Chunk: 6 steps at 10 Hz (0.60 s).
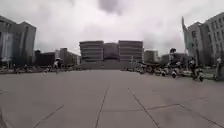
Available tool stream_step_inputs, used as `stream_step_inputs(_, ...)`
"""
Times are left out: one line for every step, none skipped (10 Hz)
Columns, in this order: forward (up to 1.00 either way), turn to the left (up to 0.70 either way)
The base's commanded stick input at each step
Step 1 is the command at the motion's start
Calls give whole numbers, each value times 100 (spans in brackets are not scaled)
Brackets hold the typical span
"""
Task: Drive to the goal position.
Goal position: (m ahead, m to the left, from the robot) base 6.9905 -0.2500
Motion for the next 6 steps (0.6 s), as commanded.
stream_step_inputs(60,1)
stream_step_inputs(60,1)
stream_step_inputs(60,1)
stream_step_inputs(60,1)
stream_step_inputs(60,1)
stream_step_inputs(60,1)
